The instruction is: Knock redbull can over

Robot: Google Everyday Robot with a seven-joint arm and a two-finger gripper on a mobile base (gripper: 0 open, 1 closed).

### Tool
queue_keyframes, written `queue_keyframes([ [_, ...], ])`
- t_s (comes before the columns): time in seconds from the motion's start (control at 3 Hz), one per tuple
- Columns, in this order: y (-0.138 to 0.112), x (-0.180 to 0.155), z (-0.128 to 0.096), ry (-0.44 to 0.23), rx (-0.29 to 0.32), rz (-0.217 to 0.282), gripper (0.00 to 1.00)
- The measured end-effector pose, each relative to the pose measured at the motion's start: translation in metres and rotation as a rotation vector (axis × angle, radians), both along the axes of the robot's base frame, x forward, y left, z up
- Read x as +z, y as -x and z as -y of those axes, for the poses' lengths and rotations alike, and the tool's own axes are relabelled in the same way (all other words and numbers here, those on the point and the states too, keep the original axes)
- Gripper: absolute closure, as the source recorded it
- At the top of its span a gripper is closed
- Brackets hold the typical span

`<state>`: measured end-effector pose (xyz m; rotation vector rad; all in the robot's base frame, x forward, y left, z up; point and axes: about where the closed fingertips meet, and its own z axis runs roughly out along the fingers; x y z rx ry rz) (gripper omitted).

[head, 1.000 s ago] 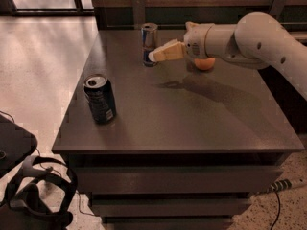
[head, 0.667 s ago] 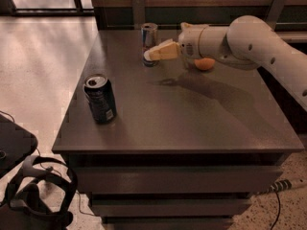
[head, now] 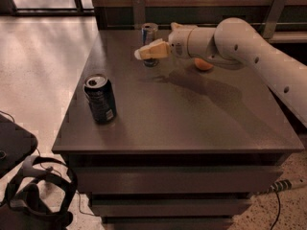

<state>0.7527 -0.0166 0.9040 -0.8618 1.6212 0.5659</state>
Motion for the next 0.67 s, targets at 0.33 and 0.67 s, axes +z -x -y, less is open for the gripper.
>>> queue_keyframes([
  [0.33, -0.0064, -0.0013, -0.0077, -0.016, 0.008, 0.004, 0.00],
  [0.67, -0.0122, -0.0061, -0.0119, -0.041, 0.008, 0.001, 0.21],
])
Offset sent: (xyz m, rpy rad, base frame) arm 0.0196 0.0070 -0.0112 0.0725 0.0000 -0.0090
